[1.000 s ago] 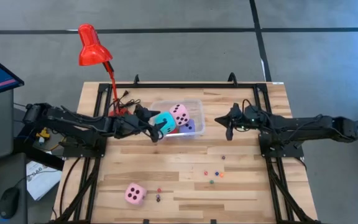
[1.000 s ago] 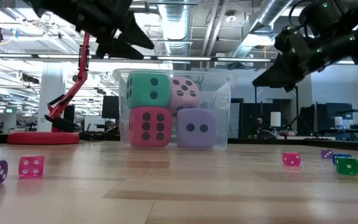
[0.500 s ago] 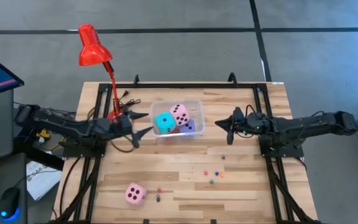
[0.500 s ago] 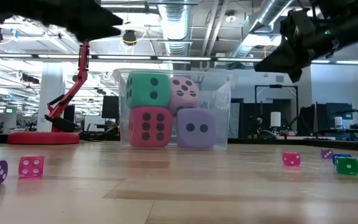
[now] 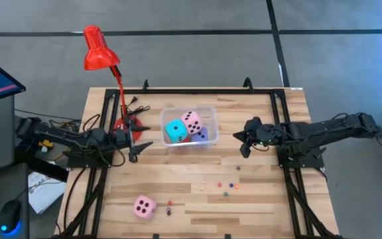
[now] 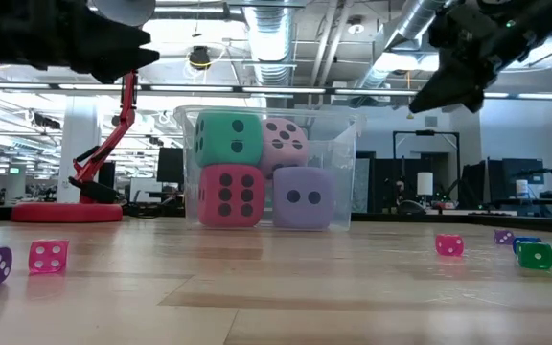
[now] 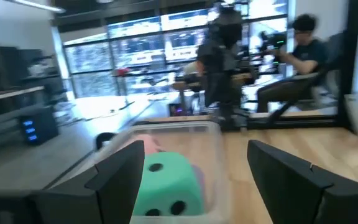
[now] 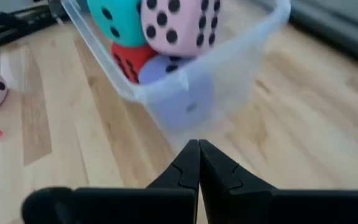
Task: Pick & Place Dice
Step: Put the small purple die into the transparent bin
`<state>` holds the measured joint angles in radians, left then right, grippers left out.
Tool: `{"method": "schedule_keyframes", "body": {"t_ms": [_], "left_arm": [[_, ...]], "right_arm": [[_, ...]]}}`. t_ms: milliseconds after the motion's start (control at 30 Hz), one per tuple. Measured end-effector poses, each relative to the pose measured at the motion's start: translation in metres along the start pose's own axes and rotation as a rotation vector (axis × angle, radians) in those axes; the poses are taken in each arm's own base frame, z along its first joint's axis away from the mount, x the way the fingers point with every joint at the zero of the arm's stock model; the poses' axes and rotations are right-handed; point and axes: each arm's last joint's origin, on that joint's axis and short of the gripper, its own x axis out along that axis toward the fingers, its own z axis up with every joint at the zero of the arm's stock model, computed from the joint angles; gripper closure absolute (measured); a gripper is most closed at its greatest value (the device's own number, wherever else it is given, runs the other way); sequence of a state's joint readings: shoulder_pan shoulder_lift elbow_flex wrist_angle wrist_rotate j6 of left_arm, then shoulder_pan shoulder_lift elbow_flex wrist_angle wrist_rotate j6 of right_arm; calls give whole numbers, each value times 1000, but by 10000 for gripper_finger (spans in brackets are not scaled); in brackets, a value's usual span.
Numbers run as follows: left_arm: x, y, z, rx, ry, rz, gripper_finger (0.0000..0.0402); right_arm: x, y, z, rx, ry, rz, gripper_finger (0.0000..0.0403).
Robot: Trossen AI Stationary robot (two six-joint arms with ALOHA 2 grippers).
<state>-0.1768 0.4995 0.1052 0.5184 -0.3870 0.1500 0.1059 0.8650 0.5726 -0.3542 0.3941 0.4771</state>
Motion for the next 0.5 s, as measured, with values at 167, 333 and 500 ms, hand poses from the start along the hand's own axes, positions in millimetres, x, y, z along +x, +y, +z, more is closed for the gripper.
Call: {"method": "schedule_keyframes", "body": {"t_ms": [167,333,500], "left_arm": [[-5,-2,-3,-43,-45,-105,128],[-6,-3,-7,-59,-38,-150,128],[-6,-3,-6,-33,-44,-144,128]], "right_arm": [[-8,2,-2,65,86,-21,403],[-15,4,-2,99,138,-34,403],[-20,6,1,129,161,-37,403]]}}
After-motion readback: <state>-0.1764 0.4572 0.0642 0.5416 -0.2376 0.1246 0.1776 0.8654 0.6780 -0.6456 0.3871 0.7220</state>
